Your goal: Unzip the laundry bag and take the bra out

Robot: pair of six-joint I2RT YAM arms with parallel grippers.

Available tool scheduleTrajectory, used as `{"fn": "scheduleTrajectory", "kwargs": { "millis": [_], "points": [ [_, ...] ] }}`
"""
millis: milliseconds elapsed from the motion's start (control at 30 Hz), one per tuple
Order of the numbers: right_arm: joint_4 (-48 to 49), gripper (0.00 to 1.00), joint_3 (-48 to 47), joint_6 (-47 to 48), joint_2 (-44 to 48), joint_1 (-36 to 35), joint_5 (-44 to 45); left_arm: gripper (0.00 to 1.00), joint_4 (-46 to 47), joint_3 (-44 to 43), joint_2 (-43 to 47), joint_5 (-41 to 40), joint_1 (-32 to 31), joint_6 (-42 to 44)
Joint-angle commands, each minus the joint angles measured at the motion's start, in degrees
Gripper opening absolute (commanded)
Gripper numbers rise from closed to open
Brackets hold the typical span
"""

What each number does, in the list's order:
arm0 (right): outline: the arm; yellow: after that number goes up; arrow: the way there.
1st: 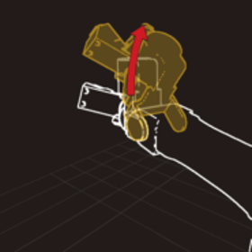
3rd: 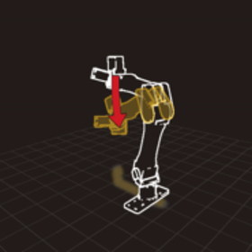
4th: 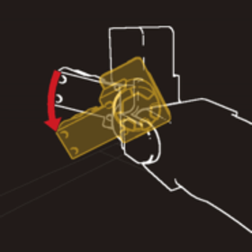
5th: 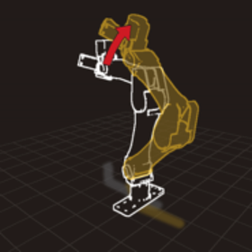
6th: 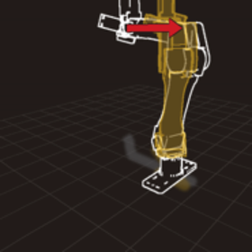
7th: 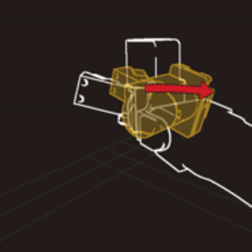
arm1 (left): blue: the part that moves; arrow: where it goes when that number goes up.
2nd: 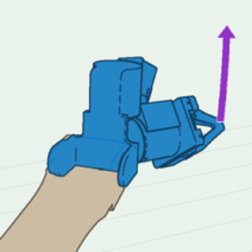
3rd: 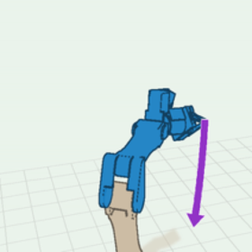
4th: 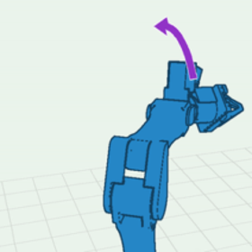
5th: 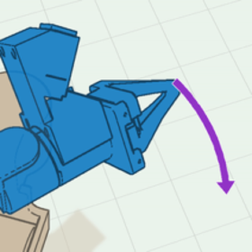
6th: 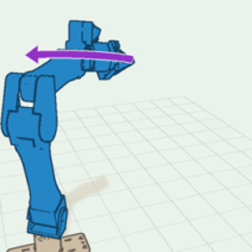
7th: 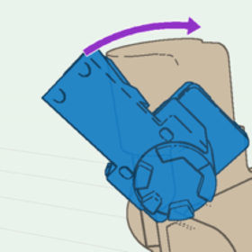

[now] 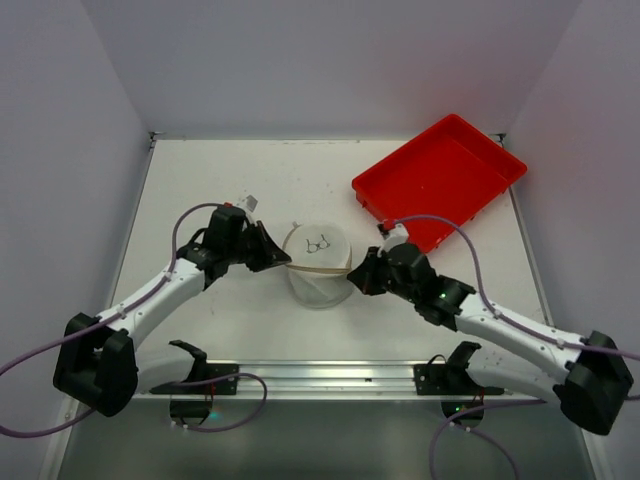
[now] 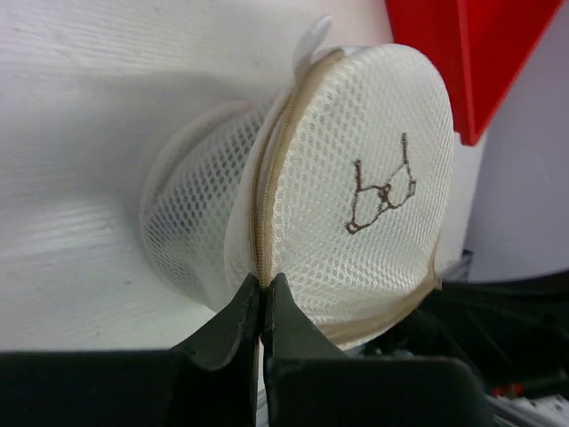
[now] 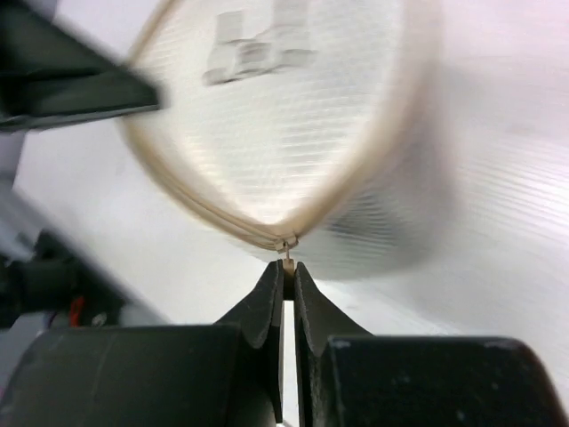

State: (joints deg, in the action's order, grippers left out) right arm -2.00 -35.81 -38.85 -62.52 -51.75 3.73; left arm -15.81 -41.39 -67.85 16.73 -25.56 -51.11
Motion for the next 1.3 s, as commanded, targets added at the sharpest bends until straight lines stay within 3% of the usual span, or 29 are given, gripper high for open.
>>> {"fn": "scheduleTrajectory", "kwargs": {
  "millis": [0,167,300,367,467,500,567,600,700,833,1000,1133,1267],
  "points": [
    [-11.9,0.00,4.5,0.0,11.8,7.4,7.7,0.00,-1.5,-1.5,-1.2,0.1,4.1,7.3],
    [-13.8,0.00,2.3,3.4,15.2,7.8,5.1,0.00,-4.1,-8.6,-6.6,2.4,6.2,15.8],
    [-7.2,0.00,0.7,1.7,9.7,7.0,-5.1,0.00,-5.3,-17.9,-15.5,4.0,6.2,20.1],
    [-3.0,0.00,-1.3,1.1,4.5,4.1,-5.9,0.04,-6.8,-23.9,-18.6,4.6,6.3,20.7],
    [-2.1,0.00,-7.5,0.9,-3.9,-0.4,-5.3,0.24,-6.0,-28.0,-21.7,4.0,6.4,19.0],
    [-2.0,0.00,-9.3,0.9,-5.8,-1.4,-5.1,0.40,-5.5,-28.4,-21.7,4.1,6.5,17.3],
    [-0.4,0.00,-12.7,-0.1,-10.1,-3.4,-5.0,0.62,-5.5,-28.3,-20.2,4.0,6.5,15.8],
    [0.8,0.00,-13.3,-0.5,-11.2,-3.6,-5.0,0.83,-6.0,-27.9,-19.3,3.4,6.5,14.0],
    [5.2,0.00,-14.4,-2.1,-14.6,-3.6,-5.7,0.98,-7.9,-23.3,-13.4,-2.6,6.6,11.3],
    [7.4,0.00,-16.2,-2.6,-18.3,-4.2,-7.2,1.00,-10.3,-15.4,-3.9,-9.9,6.6,8.8],
    [9.6,0.00,-16.3,-3.4,-21.0,-5.3,-8.0,0.98,-7.3,-3.0,8.3,-8.0,5.9,2.8],
    [10.7,0.00,-16.7,-3.8,-22.7,-6.2,-8.2,0.93,-3.3,0.9,9.8,-7.5,0.9,-1.3],
    [11.2,0.00,-16.9,-3.9,-22.6,-6.7,-7.8,0.87,0.8,2.1,5.4,-8.6,-4.8,-4.6]
  ]
}}
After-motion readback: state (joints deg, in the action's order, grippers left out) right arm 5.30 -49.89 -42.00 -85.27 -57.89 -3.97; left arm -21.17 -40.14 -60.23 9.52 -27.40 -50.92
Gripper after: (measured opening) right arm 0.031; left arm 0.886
